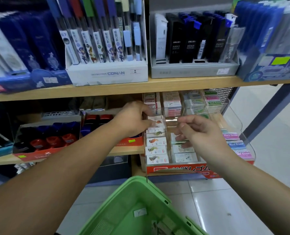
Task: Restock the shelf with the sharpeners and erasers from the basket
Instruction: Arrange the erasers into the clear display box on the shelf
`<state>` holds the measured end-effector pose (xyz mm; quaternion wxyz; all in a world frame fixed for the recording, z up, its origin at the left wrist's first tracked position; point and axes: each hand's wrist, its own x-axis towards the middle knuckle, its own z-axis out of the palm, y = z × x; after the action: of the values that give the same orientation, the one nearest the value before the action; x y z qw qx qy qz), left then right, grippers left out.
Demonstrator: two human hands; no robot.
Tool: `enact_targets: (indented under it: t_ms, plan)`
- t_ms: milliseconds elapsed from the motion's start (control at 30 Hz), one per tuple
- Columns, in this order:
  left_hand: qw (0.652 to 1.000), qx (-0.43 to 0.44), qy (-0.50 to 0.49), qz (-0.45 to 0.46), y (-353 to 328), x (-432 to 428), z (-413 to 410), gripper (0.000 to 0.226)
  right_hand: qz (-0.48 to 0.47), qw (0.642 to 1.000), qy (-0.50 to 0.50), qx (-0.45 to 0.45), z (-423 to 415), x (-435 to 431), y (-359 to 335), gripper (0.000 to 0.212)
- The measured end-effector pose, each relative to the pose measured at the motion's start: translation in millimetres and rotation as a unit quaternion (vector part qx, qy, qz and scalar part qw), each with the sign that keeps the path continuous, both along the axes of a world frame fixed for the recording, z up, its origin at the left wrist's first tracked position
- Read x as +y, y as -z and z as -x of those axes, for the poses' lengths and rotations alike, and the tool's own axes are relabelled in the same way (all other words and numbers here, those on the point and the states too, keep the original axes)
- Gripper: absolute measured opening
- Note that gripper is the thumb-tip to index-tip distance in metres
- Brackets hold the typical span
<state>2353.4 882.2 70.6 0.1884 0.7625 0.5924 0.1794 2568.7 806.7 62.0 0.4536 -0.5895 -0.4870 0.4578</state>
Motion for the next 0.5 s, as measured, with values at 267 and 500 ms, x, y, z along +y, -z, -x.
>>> enact_targets:
  t_ms: [267, 500]
  plan:
    - [0.995, -0.048, 0.033, 0.084, 4.9, -11.6, 2.5, 0.019, -0.006, 1.0, -0.026, -0.016, -2.5, -3.7, 1.4, 0.018]
    - [0.995, -0.004, 0.07, -0.074, -13.2, -60.5, 11.2, 0.01, -0.048, 0.984, -0.118, -0.127, -6.6, -33.0, 0.1, 0.008]
